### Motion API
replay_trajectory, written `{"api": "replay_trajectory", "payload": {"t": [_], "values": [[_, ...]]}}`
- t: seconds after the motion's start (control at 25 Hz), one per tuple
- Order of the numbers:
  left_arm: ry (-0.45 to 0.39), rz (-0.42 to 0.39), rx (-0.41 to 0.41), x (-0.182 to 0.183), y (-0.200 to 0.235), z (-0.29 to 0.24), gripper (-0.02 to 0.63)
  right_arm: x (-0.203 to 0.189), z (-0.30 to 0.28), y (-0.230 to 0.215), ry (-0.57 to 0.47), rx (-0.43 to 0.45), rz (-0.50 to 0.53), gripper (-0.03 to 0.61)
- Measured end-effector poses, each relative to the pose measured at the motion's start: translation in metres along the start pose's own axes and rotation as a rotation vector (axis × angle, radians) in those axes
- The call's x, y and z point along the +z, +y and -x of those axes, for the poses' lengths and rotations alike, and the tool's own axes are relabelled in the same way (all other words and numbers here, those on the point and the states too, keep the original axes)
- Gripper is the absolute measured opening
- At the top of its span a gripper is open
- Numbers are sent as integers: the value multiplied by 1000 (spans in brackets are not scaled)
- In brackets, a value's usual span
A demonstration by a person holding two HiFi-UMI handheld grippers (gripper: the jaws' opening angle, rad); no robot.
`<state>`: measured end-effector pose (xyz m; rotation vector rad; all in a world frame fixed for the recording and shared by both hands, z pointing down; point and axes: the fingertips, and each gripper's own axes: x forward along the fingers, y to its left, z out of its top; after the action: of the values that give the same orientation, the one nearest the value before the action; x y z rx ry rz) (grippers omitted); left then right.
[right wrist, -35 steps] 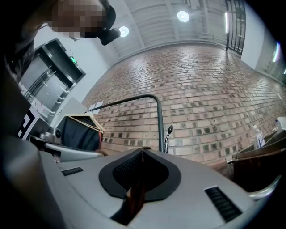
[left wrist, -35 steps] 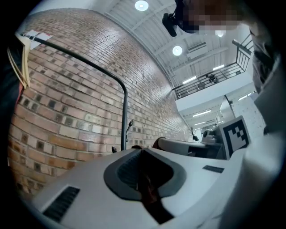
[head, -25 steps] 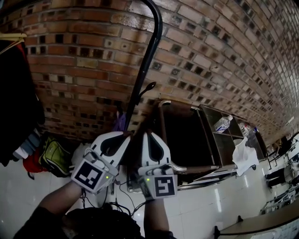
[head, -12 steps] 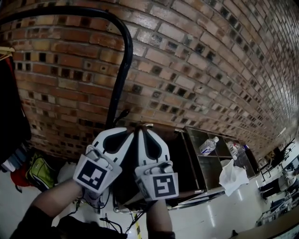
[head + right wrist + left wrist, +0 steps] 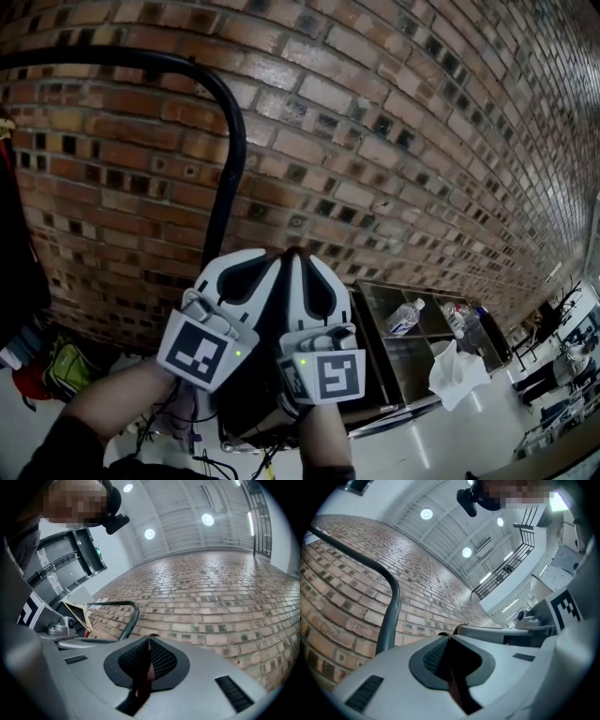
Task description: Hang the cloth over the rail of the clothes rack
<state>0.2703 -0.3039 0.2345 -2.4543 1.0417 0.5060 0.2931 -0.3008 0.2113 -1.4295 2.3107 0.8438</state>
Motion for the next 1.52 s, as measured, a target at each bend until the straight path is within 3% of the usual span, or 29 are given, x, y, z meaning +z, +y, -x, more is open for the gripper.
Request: {"api": "replay_trajectory", "payload": {"t": [0.12, 0.24, 0.6, 0.8, 1.08, 1.36, 1.52], "values": [[-37, -1, -7, 18, 7, -21, 21, 14, -17, -17, -52, -37, 35, 28], [-58, 15, -21, 36, 17, -42, 21, 26, -35, -33, -72, -46, -5, 28], [-112, -39, -72, 103, 34, -82, 21, 75, -78, -63, -122, -53, -63, 28], [-126, -12, -129, 141, 52, -97, 23, 97, -93, -78, -138, -43, -120, 28], [-200, -177, -153, 202, 60, -85, 23, 127, -111, -78, -168, -25, -96, 28], [-119, -433, -266, 238, 72, -70, 23, 144, -121, -64, -202, -20, -103, 28], [-66, -540, -252, 255, 97, -65, 23, 154, -133, -61, -235, -22, -126, 28]]}}
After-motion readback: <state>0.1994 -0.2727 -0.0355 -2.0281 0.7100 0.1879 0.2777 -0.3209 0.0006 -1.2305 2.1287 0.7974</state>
